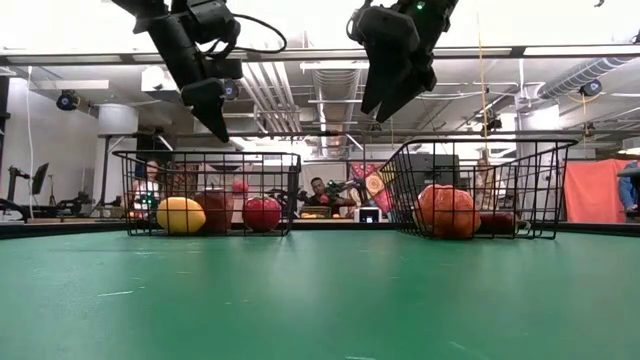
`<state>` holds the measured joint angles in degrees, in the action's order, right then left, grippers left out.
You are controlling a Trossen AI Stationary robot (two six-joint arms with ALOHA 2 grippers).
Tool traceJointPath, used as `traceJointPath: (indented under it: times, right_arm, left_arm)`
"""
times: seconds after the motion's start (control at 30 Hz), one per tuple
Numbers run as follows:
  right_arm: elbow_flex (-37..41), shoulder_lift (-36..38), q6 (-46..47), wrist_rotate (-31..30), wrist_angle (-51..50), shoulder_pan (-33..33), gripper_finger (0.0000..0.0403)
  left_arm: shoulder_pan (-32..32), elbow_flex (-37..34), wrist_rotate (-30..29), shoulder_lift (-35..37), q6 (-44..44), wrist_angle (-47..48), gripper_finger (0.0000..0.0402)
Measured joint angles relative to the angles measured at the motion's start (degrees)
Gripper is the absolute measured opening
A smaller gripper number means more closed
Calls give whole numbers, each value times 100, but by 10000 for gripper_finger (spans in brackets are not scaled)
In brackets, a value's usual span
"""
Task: Sort produce into baskets
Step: Put the green lime into the left wire basket
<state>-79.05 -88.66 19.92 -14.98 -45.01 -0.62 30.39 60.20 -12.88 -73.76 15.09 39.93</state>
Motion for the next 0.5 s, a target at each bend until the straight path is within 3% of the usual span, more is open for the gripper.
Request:
traceJointPath:
  times: [0.23, 0.33, 0.5]
  right_arm:
    - [0, 0, 149, 0, 63, 0, 282]
    - [18, 0, 48, -3, 218, 21, 278]
    - [258, 0, -59, 0, 870, 297, 273]
  left_arm:
    - [-387, -3, 331, 209, -856, 255, 269]
    - [-1023, -104, 428, 484, -1337, 158, 270]
    - [-2574, -517, -229, 1009, -2314, -103, 270]
